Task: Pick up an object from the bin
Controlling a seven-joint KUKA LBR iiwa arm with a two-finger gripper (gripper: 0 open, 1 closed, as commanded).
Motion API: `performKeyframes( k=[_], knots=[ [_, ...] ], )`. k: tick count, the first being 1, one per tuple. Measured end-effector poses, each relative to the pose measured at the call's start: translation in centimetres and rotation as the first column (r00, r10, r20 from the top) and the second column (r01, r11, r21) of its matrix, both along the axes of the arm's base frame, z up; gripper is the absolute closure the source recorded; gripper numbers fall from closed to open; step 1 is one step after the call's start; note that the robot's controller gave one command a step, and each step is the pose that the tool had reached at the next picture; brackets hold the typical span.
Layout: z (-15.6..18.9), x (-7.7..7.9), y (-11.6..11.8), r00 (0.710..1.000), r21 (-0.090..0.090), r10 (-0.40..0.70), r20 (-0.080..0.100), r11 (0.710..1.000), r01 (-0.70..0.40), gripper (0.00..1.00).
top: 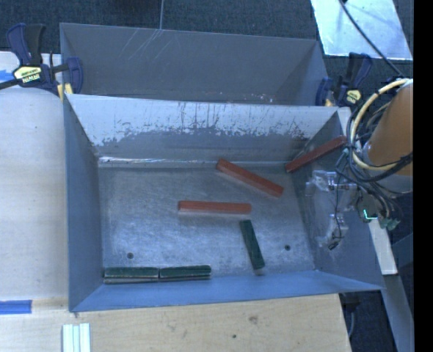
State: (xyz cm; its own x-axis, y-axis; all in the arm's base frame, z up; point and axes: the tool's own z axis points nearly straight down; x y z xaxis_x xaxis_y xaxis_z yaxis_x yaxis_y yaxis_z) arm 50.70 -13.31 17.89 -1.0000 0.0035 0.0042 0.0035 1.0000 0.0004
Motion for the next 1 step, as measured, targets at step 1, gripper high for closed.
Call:
performKeyframes(
  k=[1],
  knots=[
    [-9.28, 0.48, 5.59, 0.998, 0.003, -0.058, -0.001, 0.998, 0.058, 0.0]
  ],
)
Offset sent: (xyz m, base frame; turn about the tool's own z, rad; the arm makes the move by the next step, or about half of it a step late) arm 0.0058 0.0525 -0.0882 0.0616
